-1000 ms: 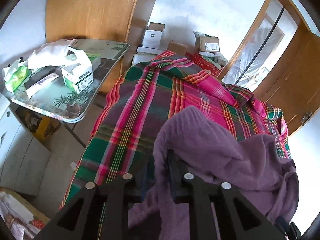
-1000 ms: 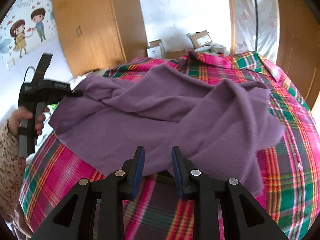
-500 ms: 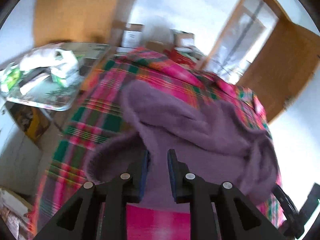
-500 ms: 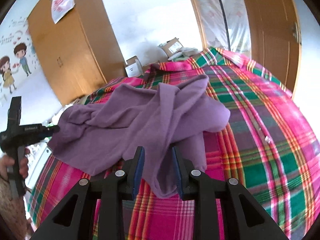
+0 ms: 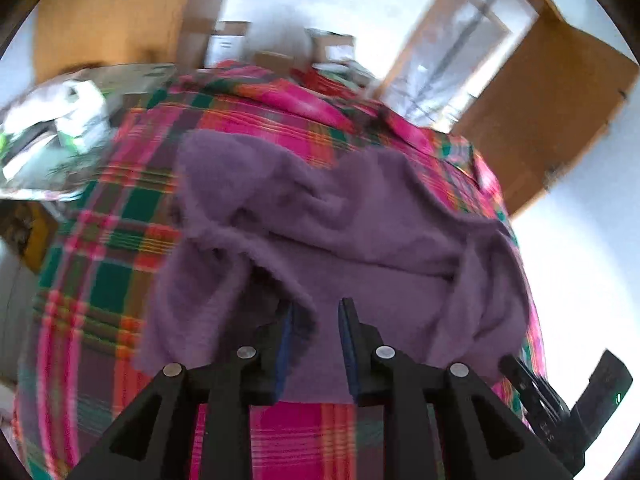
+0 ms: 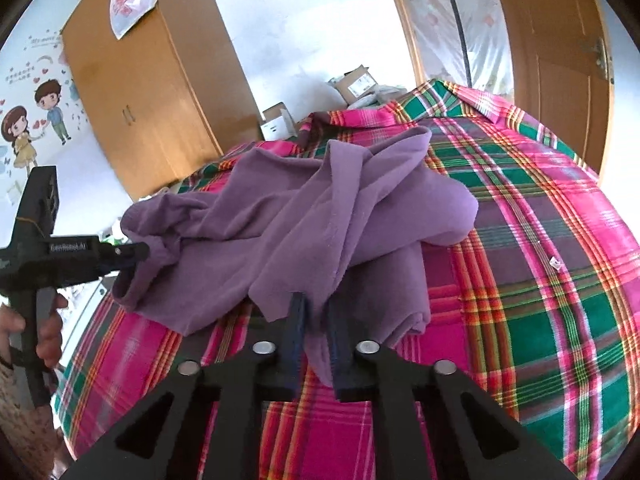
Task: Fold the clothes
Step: 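Grasp the garment edge with the right gripper and pull it to straighten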
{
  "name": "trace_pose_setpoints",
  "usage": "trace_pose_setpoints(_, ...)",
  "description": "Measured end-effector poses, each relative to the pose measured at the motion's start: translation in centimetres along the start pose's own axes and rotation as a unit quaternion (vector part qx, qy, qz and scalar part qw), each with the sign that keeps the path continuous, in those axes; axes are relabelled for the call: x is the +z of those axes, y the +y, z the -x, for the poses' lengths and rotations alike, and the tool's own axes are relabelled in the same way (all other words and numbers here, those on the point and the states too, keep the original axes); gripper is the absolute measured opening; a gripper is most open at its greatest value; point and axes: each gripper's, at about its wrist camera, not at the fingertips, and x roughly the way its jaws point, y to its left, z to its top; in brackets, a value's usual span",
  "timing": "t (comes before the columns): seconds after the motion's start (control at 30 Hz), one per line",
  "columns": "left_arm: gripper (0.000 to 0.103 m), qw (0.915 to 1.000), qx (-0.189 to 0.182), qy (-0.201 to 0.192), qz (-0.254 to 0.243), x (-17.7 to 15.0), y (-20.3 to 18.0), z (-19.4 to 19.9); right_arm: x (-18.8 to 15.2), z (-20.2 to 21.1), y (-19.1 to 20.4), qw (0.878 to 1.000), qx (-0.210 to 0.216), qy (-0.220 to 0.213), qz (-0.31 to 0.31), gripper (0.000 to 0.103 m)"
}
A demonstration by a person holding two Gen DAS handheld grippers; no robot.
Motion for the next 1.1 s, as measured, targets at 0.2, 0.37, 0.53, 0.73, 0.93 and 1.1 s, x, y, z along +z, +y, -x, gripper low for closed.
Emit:
trace_pose_setpoints(0.2,0.023,0.9982,0.03,-0.033,0.04,-0.2,2.6,3.1,0.3,1.1,-0.1,1.0,-0.003,-0.025,0.004,0.004)
trace_pose_setpoints(0.37,0.024,0.997,0.044,-0.05,0.039,-0.8,2.7,5.2,1.3,3.0,-0.2,0.998,0.009,-0.054,0.0,0.004)
trace_pose_setpoints(0.53,0.024,0.9963,0.043,-0.057,0.047,-1.0,3.1,6.7,2.4,5.3,-0.3,0.996,0.006,-0.086,0.009,0.004)
trace_pose_setpoints(0.73,0.024,0.9981,-0.015,-0.059,0.001,-1.6,-0.2,7.5,3.5,7.8,-1.0,0.993,-0.018,-0.118,0.012,0.004)
trace_pose_setpoints(0.93,0.025,0.9963,-0.07,-0.015,-0.047,-2.4,-4.5,4.6,3.2,8.6,-1.2,0.99,-0.069,-0.114,0.052,0.004)
trace_pose_setpoints(1.1,0.025,0.9928,-0.087,0.033,-0.075,-3.3,-7.5,0.9,2.3,7.9,-1.7,0.99,-0.087,-0.079,0.08,0.004)
